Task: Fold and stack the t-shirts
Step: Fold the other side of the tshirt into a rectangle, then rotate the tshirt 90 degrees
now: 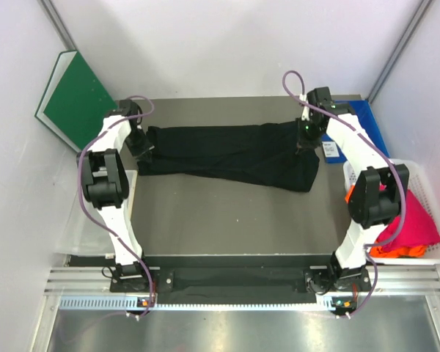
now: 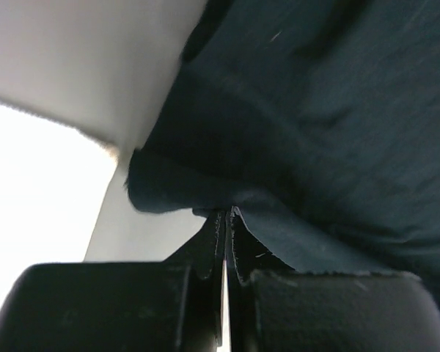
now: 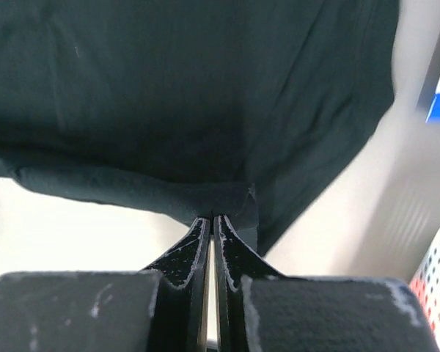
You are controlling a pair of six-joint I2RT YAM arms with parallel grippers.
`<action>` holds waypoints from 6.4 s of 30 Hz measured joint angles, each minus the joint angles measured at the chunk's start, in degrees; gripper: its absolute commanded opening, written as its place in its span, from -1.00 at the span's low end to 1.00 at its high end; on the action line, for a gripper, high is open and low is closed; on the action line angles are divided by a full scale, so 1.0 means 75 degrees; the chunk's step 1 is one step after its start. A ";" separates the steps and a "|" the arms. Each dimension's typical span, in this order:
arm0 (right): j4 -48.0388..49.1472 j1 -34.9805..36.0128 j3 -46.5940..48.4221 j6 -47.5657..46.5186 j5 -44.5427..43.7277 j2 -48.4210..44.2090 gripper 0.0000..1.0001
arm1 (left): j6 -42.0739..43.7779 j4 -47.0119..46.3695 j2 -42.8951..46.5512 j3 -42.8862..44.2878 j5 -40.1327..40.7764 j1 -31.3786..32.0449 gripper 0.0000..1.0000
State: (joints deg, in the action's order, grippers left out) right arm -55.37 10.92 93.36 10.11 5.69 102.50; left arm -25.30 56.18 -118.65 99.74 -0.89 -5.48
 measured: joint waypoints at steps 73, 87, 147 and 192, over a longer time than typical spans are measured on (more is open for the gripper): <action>0.4986 -0.0358 -0.2119 0.4185 0.3541 0.1941 -1.00 | 0.0428 0.0050 0.1087 -0.0866 -0.0533 0.0300 0.98; 0.5117 -0.0321 -0.0551 0.4217 0.3162 0.1676 -1.00 | 0.0463 0.0050 0.1084 -0.0871 -0.0358 0.0300 0.98; 0.5863 -0.0851 -0.6152 0.7426 0.1437 -0.1428 0.86 | 0.0189 -0.0962 -0.2626 0.3238 0.0871 0.0341 0.97; 0.3722 -0.0560 -0.0003 0.3920 0.0720 0.2725 -0.82 | -0.0638 -0.0898 0.1556 -0.4062 -0.1411 0.0501 -1.00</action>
State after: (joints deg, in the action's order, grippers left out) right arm -27.46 6.72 93.34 39.51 11.09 122.93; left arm -30.09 49.45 -106.98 69.28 -11.46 -1.72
